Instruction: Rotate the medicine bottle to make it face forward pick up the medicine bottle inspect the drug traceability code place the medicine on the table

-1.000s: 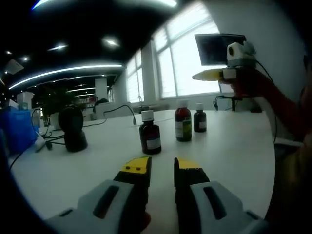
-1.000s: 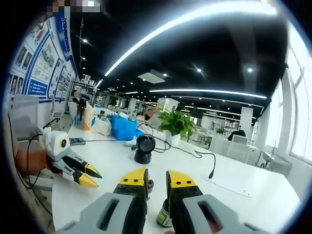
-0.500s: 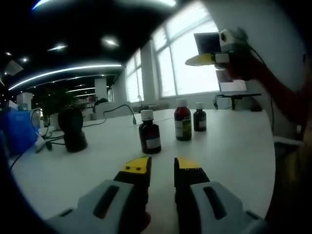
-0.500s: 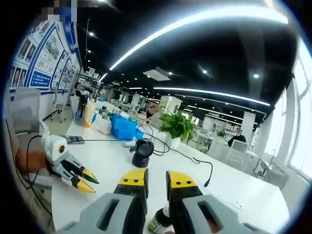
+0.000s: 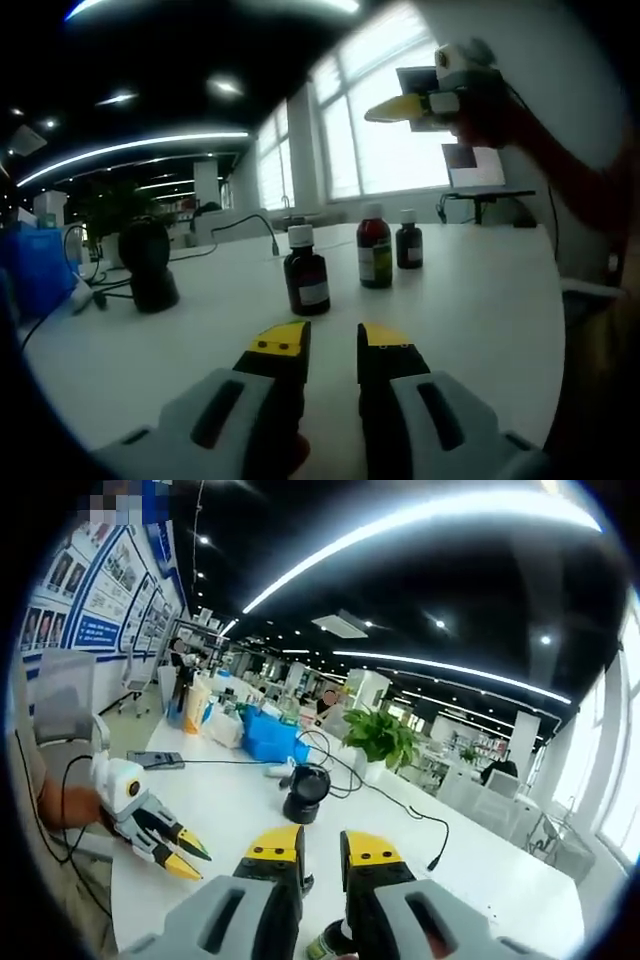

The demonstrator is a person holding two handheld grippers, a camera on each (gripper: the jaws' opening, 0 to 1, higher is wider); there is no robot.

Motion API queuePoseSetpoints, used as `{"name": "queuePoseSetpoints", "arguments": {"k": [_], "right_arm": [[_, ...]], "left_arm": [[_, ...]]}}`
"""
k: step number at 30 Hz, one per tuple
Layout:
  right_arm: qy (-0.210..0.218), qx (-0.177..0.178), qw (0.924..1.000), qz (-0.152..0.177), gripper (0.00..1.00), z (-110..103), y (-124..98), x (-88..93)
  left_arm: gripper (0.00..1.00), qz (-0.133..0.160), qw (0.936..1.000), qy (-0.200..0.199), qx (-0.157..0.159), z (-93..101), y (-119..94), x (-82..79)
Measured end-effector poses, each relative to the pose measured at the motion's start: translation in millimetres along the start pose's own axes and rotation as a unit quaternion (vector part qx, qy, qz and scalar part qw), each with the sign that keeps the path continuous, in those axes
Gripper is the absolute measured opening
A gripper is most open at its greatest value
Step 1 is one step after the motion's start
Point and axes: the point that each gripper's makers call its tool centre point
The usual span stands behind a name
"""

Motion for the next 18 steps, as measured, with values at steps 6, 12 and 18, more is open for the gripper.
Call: {"name": "queuePoseSetpoints", "arguments": {"k": [6,12,18], "right_arm": [[0.003,-0.028,0.9993,-0.026,0.12,-3.6,20.7,2.7],[-0.001,-0.065,0.9956,-0.067,0.13,-14.9,43.2,9.1],[-0.006,-0.080,0.9923,-0.094,0.15,-22.6,61.3,27.8]], "left_arm": [[0.11,0.000,1.0000,0.004,0.002,0.8,0.0,-0.3],[0.11,0.002,1.0000,0.005,0.002,0.3,-0.1,-0.7],[0.11,0.002,1.0000,0.006,0.001,-1.0,0.1,-0.3]]}}
Point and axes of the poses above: the point that each gripper's makers call its tool centre point, and the gripper's own axes: y roughly forward along the fingers, z roughly to its right, x roughly out of its underside, and after that the axes turned 6 degrees about x, right-handed
